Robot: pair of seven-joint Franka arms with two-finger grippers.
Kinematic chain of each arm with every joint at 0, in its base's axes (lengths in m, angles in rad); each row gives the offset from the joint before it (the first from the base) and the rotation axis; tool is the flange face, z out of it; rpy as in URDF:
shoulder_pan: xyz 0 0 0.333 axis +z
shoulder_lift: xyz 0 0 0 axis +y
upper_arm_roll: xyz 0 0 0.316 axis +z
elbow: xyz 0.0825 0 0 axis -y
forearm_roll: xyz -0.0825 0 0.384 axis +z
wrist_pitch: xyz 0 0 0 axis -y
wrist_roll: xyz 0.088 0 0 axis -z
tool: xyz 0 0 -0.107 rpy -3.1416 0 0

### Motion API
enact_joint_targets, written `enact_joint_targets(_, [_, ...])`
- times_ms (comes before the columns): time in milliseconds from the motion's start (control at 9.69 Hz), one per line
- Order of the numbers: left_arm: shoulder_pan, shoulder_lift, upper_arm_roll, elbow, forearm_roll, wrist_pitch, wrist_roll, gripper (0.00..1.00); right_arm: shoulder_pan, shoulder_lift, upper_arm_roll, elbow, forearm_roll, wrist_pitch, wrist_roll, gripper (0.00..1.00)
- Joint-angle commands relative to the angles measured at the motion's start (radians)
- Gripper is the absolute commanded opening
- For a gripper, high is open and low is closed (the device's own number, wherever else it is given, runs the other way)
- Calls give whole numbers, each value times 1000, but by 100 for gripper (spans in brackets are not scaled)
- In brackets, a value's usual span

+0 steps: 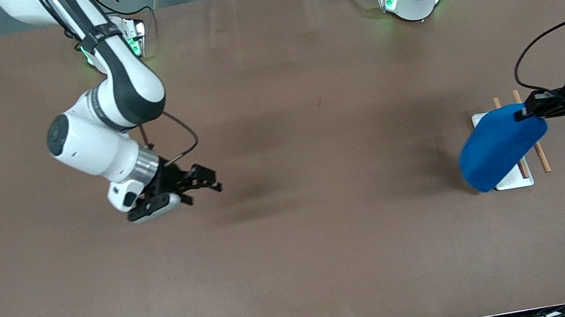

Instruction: Right arm passes towel to left arm to hang

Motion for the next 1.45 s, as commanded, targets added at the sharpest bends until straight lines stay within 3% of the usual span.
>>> enact_joint_targets(0, [-5,59,80,-4,45,12,169,0,7,-50,-100,-2,-197,-88,41,100])
enact_joint_targets(103, [-3,79,118,-1,45,12,239,0,8,-61,-149,22,-300,-160,58,100])
enact_joint_targets(310, [-2,112,131,0,74,15,294,3,-17,-127,-186,48,-505,-255,101,100])
enact_joint_targets(413, [-2,126,132,0,142,40,302,8,-95,-145,-174,111,-554,-388,155,100])
enact_joint_targets(516, [0,131,131,-6,193,73,302,18,-147,-165,-166,180,-563,-506,167,100])
enact_joint_targets(619, [14,149,131,-11,198,92,302,21,-197,-190,-157,217,-563,-576,164,100])
enact_joint_targets(723, [38,163,129,-8,200,100,311,33,-261,-219,-124,254,-563,-637,151,100])
enact_joint_targets(826, [43,171,129,-5,191,107,337,86,-347,-227,-73,301,-563,-697,112,100])
enact_joint_targets(929, [44,163,129,8,186,110,356,100,-420,-225,-56,374,-563,-751,64,100])
enact_joint_targets(1032, [43,156,129,46,181,124,341,100,-485,-228,-18,409,-562,-803,23,100])
enact_joint_targets(1135, [35,143,127,67,181,124,334,100,-554,-263,59,417,-574,-845,29,100])
enact_joint_targets(1239, [14,104,117,65,183,126,251,100,-632,-309,135,412,-586,-907,79,100])
enact_joint_targets(1342, [5,61,82,61,187,126,135,100,-654,-348,165,392,-586,-943,161,100])
